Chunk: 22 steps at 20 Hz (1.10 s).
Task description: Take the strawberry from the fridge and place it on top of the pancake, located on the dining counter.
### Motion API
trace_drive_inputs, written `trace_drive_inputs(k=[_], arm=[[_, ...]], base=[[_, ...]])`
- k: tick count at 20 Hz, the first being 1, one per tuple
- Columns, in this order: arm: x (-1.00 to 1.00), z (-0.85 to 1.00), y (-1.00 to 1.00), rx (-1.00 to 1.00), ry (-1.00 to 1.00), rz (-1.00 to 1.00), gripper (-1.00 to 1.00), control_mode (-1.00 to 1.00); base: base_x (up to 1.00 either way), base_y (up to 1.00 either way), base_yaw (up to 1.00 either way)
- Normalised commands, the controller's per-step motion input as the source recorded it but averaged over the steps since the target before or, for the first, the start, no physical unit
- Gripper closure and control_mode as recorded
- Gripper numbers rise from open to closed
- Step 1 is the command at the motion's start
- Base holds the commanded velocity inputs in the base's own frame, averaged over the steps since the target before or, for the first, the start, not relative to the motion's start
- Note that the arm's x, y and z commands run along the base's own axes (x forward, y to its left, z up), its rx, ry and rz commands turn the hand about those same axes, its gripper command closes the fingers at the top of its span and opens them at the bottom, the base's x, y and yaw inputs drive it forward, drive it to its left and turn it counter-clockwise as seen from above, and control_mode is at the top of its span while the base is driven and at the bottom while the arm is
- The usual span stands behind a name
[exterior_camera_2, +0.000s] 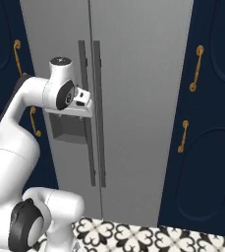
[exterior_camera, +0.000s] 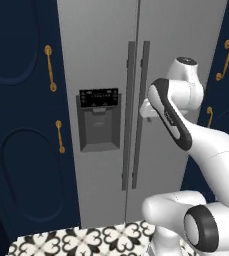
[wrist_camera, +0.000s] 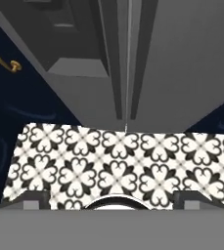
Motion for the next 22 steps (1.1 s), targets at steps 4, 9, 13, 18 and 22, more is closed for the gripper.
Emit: trace_drive_inputs(k=[4,9,13,18,22], arm=[[0.63,0.06,-0.19,0.0,-0.28,0.09,-1.0,-1.0],[0.53,0.13,0.0,-0.01,-0.07,-0.11,-1.0,-1.0],[0.68,-0.1,-0.09,0.0,-0.04,-0.11,-1.0,-1.0],[0.54,-0.22,-0.09,0.0,-0.02,-0.07,-1.0,-1.0],[0.49,-0.12,0.0,0.0,0.0,-0.04,-1.0,-1.0]], base=[[0.0,0.0,0.0],[0.0,0.0,0.0],[0.0,0.0,0.0],[0.0,0.0,0.0],[0.0,0.0,0.0]])
